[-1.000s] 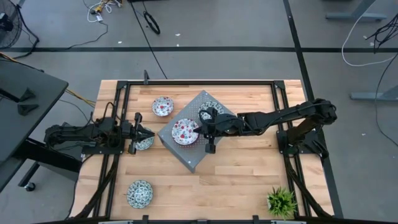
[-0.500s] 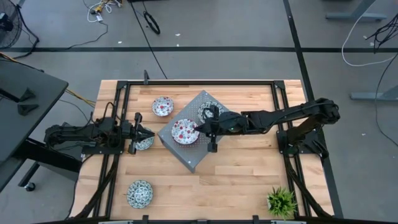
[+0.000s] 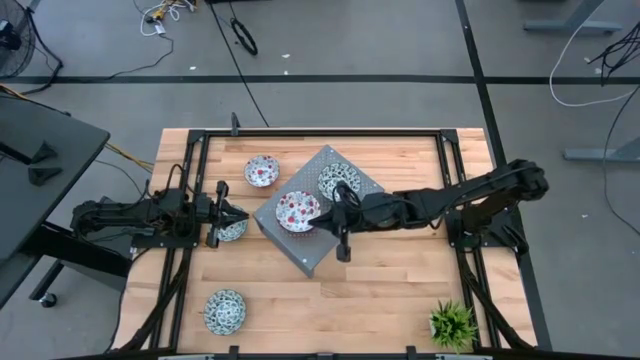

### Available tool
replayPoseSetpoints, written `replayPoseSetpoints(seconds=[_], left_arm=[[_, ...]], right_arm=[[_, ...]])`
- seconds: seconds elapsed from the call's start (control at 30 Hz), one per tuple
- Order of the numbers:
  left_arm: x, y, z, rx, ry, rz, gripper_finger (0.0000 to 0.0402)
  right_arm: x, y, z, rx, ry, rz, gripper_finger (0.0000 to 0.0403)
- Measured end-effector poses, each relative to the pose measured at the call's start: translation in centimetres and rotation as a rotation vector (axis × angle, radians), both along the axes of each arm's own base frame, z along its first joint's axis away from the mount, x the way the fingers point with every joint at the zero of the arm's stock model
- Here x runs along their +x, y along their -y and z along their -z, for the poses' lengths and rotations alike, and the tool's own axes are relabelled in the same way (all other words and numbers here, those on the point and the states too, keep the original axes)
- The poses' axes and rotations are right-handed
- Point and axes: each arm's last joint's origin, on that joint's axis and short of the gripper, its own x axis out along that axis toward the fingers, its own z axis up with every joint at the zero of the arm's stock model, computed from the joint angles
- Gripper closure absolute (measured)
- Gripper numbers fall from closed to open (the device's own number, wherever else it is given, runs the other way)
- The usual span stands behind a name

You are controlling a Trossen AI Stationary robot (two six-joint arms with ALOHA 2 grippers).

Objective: Pick & Place Mini bowls
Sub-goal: Stack the right red patterned bowl on top of the red patterned bowl on the shelf

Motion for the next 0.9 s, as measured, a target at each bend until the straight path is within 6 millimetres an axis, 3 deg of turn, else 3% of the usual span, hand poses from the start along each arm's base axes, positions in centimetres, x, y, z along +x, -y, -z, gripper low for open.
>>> replayPoseSetpoints(seconds=[0.4, 0.9], left_arm=[[0.0, 0.0, 0.0, 0.0, 0.0, 0.0, 0.0372], [0.0, 0.0, 0.0, 0.0, 0.001, 0.0, 0.0372]], right_arm=[[2.2, -0.8, -1.1, -0.06, 0.021, -0.031, 0.0403], [4.2, -0.9, 1.6, -0.146, -0.069, -0.093, 0.0403]])
